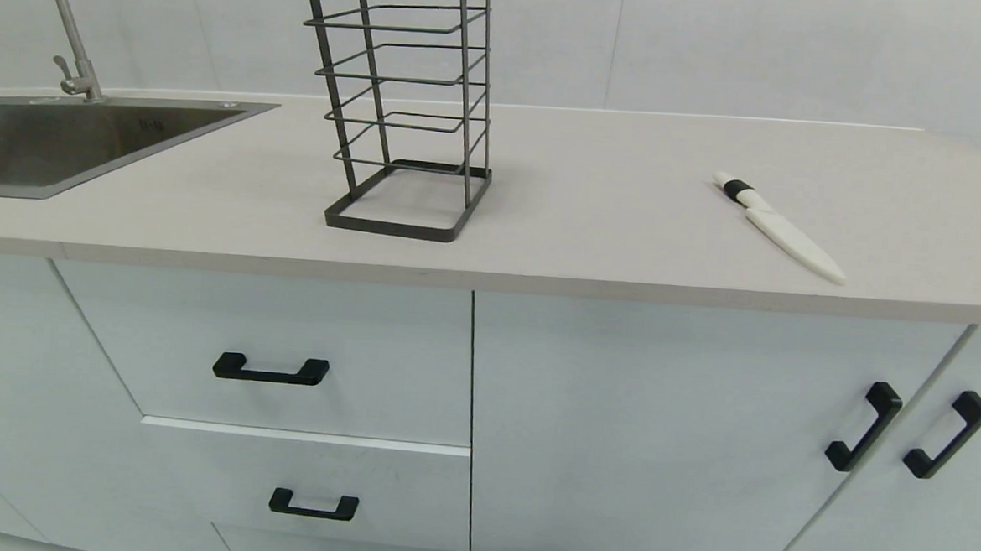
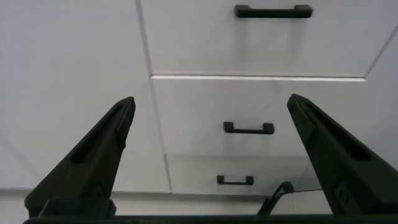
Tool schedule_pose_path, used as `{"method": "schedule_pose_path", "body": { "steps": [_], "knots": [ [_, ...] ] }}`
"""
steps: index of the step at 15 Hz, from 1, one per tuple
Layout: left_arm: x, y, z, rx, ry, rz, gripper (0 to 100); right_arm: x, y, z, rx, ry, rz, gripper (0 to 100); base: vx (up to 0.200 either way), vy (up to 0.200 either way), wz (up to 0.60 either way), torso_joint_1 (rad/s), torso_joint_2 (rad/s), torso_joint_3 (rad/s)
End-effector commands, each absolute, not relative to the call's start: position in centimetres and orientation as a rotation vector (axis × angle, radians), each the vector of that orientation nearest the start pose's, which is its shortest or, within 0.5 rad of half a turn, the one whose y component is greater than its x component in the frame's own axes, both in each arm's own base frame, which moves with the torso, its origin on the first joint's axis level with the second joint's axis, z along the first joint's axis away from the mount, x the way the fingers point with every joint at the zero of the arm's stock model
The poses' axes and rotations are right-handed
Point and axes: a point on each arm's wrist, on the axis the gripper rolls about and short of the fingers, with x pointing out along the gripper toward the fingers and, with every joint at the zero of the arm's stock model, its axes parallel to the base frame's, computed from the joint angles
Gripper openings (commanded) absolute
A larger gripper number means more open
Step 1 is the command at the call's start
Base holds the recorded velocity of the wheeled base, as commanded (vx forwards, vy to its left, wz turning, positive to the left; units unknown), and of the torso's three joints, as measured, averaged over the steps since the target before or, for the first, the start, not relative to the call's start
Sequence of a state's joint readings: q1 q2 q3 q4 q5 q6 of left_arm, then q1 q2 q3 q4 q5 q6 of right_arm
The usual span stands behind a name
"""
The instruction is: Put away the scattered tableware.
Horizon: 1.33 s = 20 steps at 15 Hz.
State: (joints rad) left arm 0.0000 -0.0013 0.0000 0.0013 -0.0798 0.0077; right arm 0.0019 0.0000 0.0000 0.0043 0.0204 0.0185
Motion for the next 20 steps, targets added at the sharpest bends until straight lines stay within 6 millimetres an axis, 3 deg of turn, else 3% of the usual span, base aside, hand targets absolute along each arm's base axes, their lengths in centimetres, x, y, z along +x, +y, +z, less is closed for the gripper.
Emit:
{"method": "schedule_pose_path", "body": {
  "steps": [1, 5, 10, 20],
  "knots": [
    [-2.29, -0.18, 7.53, 0.008, 0.001, -0.078, 100, -2.27, 0.04, 7.50, 0.018, 0.006, 0.021, 100, 0.000, 0.000, 0.00, 0.000, 0.00, 0.000],
    [-2.29, -0.17, 7.53, 0.009, 0.001, -0.075, 100, -2.27, 0.04, 7.50, 0.018, 0.006, 0.021, 100, 0.000, 0.000, 0.00, 0.020, -0.03, -0.007],
    [-2.28, -0.14, 7.53, 0.011, 0.001, -0.063, 100, -2.27, 0.04, 7.52, 0.018, 0.005, 0.021, 100, 0.000, 0.000, 0.00, 0.222, -0.13, -0.106],
    [-2.28, -0.11, 7.55, 0.011, 0.000, -0.049, 100, -2.27, 0.04, 7.50, 0.020, 0.006, 0.021, 100, 0.000, 0.000, 0.00, 0.185, -0.54, -0.211]
  ]
}}
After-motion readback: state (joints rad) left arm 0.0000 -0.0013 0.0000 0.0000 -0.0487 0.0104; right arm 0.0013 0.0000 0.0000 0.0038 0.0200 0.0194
